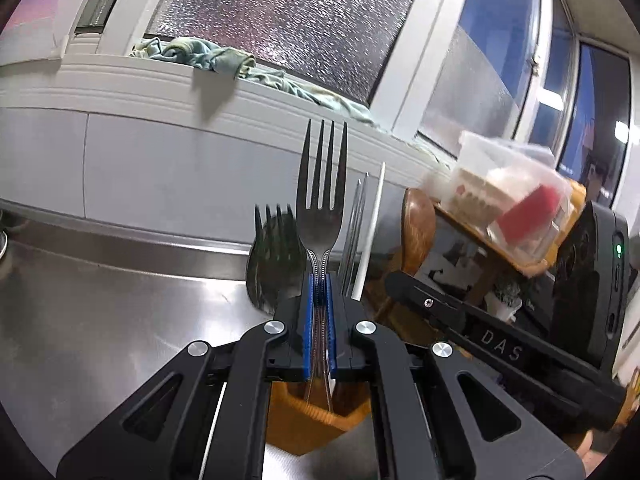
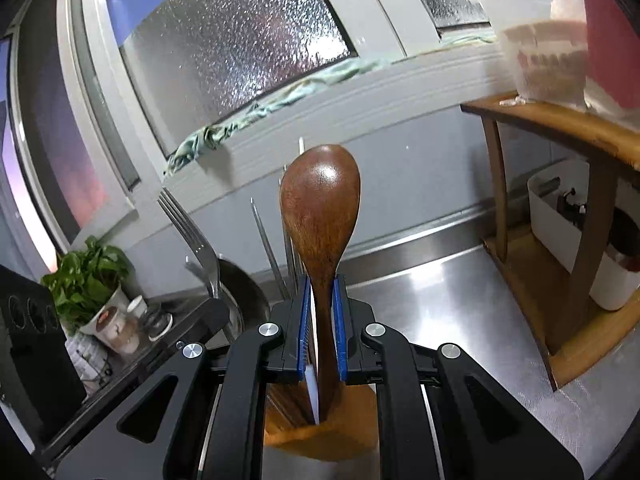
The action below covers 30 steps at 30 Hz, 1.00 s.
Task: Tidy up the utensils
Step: 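Carry the fork into the holder with the left tool while the right tool inserts the wooden spoon, then open both tools and move them back over the green tray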
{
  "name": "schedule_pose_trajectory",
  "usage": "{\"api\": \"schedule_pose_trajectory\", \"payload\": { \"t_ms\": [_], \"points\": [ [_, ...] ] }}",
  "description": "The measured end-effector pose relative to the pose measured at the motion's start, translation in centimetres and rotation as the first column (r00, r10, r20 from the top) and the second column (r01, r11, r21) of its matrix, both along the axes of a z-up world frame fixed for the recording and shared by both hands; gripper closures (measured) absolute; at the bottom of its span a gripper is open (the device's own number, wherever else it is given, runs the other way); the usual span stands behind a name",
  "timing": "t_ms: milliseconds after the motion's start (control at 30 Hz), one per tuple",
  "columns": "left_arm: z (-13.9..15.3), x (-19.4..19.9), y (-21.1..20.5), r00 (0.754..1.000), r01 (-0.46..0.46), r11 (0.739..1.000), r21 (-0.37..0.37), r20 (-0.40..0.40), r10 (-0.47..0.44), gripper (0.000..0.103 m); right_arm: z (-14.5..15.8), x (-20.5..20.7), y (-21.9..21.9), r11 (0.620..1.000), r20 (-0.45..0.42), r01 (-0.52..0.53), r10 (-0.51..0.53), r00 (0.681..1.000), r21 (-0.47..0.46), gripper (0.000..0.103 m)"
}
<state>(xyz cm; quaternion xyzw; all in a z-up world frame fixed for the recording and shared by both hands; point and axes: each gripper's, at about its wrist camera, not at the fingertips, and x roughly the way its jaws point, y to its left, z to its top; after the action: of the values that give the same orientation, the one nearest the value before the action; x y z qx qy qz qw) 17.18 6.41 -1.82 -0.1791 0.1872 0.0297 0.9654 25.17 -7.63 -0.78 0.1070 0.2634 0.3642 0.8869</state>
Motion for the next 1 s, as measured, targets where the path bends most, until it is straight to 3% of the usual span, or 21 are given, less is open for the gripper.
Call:
{"api": "schedule_pose_trajectory", "payload": {
  "t_ms": [433,567,633,700,900,1000],
  "points": [
    [-2.6,-1.4,0.7,0.997,0.01,1.0,-0.018,-0.081,-0.012,0.096,-2.4,-0.7,0.5,0.995,-0.075,-0.055,0.049,0.996,-0.077,0.089],
    [-2.0,-2.4,0.8,0.997,-0.001,1.0,-0.025,-0.076,-0.001,0.079,-2.6,-0.9,0.2,0.994,-0.091,-0.056,0.047,0.995,-0.095,0.08],
    [-1.7,-3.1,0.9,0.997,-0.011,1.0,-0.027,-0.079,0.009,0.076,-2.5,-1.1,-0.1,0.994,-0.096,-0.055,0.046,0.994,-0.094,0.074],
    [-1.6,-3.9,1.1,0.996,-0.025,0.999,-0.041,-0.083,0.021,0.074,-2.2,-1.5,-0.7,0.994,-0.09,-0.05,0.041,0.995,-0.098,0.074],
    [-0.9,-7.4,2.4,0.992,-0.074,0.994,-0.076,-0.108,0.065,0.052,-1.1,-3.5,-3.3,0.989,-0.07,-0.044,0.034,0.997,-0.144,0.073],
    [-0.5,-8.9,2.8,0.986,-0.085,0.992,-0.091,-0.151,0.07,0.041,-0.6,-4.8,-4.7,0.976,-0.074,-0.052,0.037,0.997,-0.212,0.07]
  ]
}}
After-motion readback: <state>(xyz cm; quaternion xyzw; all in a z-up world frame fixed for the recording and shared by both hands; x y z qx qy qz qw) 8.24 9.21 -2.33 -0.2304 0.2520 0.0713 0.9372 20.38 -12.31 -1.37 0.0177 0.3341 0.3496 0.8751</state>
